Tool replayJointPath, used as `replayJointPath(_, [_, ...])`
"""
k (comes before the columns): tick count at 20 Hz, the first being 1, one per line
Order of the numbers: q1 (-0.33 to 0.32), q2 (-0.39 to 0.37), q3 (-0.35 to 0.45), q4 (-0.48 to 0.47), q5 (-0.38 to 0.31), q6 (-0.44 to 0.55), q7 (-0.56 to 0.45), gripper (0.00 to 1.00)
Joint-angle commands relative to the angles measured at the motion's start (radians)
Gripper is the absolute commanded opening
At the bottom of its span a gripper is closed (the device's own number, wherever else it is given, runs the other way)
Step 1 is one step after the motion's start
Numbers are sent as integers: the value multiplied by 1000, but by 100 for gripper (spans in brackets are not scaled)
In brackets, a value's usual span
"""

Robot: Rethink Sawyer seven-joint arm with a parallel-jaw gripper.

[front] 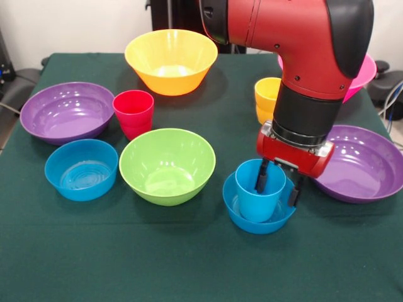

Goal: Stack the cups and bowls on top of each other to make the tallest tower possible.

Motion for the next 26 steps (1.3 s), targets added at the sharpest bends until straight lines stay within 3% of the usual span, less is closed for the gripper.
replayJointPath(1, [-15,51,115,77,-16,-30,116,100])
replayJointPath(15, [-15,47,114,75,-9,-17,119,100])
replayJointPath(26, [-37,-24,143,97,8,61,95,100])
